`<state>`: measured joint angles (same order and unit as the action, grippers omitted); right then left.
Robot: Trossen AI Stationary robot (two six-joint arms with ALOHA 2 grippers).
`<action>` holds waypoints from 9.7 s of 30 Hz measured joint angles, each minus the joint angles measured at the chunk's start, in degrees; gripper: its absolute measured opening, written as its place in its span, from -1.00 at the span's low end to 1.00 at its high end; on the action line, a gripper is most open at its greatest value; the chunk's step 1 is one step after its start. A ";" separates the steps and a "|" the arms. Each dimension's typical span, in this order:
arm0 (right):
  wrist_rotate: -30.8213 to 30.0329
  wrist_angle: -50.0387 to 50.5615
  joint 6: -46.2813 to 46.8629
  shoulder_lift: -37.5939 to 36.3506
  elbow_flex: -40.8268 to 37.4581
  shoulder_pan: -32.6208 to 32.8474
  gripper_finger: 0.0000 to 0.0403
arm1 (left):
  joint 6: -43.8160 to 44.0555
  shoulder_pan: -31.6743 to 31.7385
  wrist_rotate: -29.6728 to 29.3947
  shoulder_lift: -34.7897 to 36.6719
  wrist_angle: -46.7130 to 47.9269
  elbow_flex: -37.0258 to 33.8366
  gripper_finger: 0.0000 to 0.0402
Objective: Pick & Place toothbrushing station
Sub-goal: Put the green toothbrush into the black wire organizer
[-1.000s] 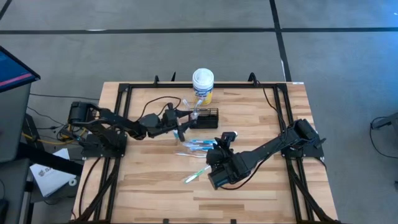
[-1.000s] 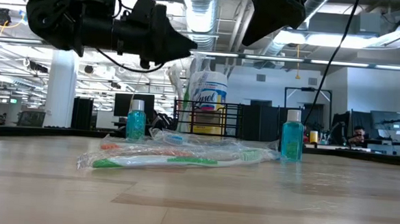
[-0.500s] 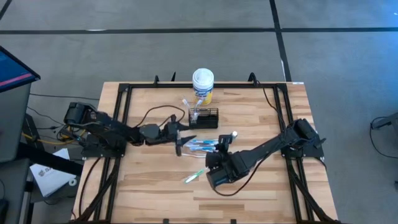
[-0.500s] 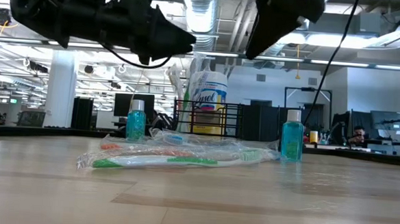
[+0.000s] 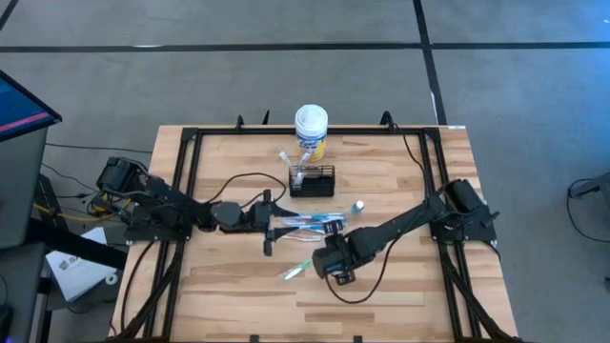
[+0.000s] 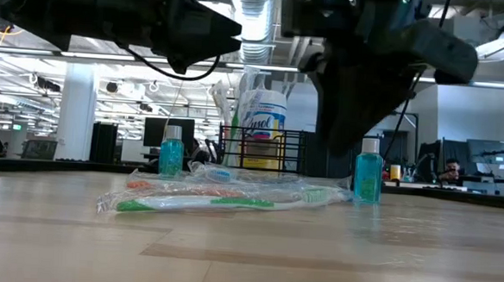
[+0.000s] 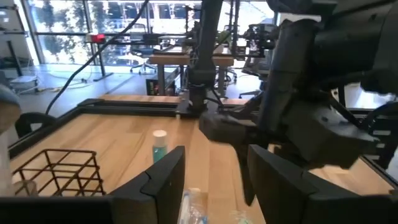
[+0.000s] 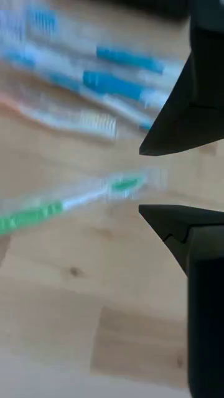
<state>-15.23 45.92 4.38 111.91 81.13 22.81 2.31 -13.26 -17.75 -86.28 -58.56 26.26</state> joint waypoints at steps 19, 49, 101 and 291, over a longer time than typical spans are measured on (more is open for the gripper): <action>6.33 -3.43 -2.15 -0.02 -3.64 -4.65 -0.36 | 2.70 -1.79 3.08 0.00 1.20 0.00 -0.16; 7.85 -4.99 -3.51 5.18 -3.46 -4.68 -0.38 | 2.73 -2.27 3.04 0.00 2.21 -0.02 -0.20; 11.35 2.99 -1.79 5.29 -1.73 -4.43 -0.64 | 2.70 -2.27 3.03 0.00 2.21 -0.07 -0.21; -42.99 31.96 22.46 4.49 19.60 8.55 -0.28 | 28.20 7.23 23.74 14.78 1.23 -0.02 -0.97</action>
<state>-58.22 77.88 26.84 116.40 100.73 31.36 30.51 -6.02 5.98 -71.50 -57.34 26.24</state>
